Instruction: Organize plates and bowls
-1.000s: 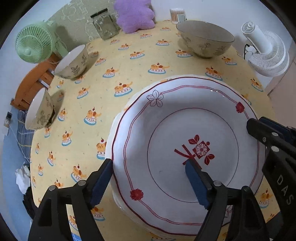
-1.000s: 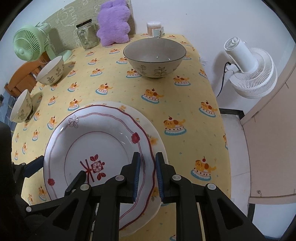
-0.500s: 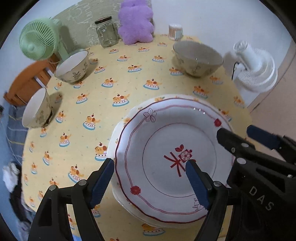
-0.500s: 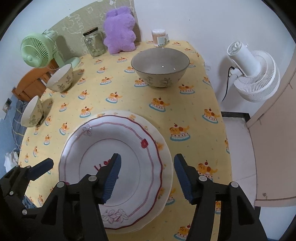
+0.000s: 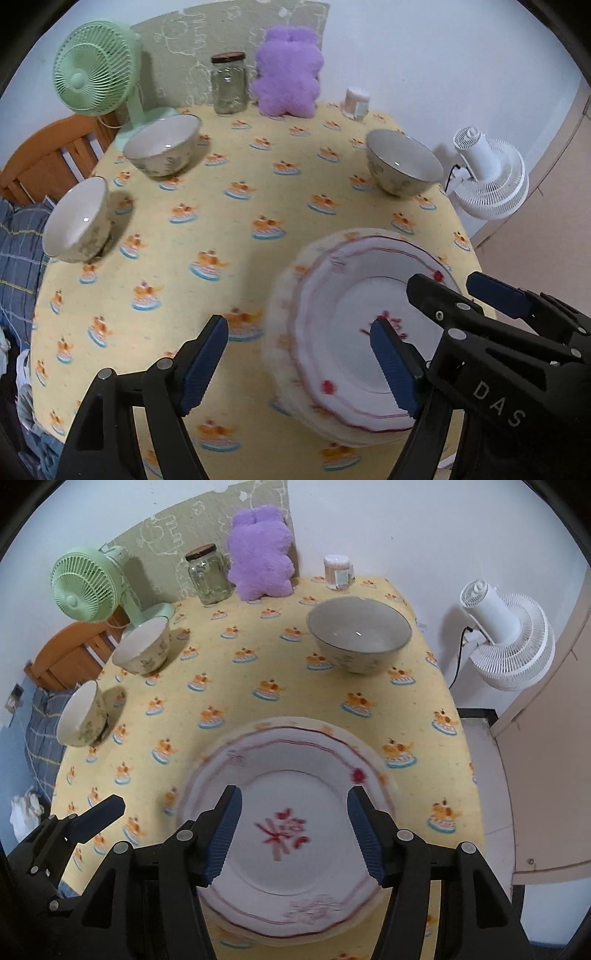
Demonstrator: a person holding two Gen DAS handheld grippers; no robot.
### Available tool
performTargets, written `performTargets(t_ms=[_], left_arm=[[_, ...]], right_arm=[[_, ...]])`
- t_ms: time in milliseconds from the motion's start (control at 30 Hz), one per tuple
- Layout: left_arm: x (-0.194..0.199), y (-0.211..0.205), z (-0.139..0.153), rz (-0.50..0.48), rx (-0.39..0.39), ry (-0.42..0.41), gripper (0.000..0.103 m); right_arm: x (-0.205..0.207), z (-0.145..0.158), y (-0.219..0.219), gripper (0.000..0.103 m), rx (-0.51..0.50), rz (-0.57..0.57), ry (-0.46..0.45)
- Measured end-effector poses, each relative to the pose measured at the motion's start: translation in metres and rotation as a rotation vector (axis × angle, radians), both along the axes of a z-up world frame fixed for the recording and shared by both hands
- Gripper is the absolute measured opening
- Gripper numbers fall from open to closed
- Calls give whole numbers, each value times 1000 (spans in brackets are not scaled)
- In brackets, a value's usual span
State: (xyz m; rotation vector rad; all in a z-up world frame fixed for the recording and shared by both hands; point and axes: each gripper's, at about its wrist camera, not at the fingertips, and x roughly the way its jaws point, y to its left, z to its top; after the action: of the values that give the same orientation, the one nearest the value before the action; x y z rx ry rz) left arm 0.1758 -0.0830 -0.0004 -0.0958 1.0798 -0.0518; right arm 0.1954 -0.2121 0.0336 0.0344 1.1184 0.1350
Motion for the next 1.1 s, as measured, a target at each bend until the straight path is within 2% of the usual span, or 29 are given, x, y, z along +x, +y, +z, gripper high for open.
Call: performTargets(t_ms=[100, 333, 433, 533, 867, 1100], left_arm=[[-1, 31, 4, 10, -9, -5, 81], [-2, 110, 18, 43, 11, -63, 81], [-1, 145, 20, 63, 1, -82, 81], [1, 173, 19, 77, 11, -97, 81], [26, 257, 15, 117, 67, -99, 79], [56, 287, 5, 142, 99, -105, 66]], right_arm=[[-3, 7, 26, 63, -23, -23, -18], [-4, 20, 96, 63, -9, -45, -38], [-4, 25, 131, 63, 4, -43, -76], [-5, 26, 157, 63, 41, -48, -114], [16, 21, 250, 63, 35, -32, -132], [48, 7, 284, 63, 56, -22, -126]])
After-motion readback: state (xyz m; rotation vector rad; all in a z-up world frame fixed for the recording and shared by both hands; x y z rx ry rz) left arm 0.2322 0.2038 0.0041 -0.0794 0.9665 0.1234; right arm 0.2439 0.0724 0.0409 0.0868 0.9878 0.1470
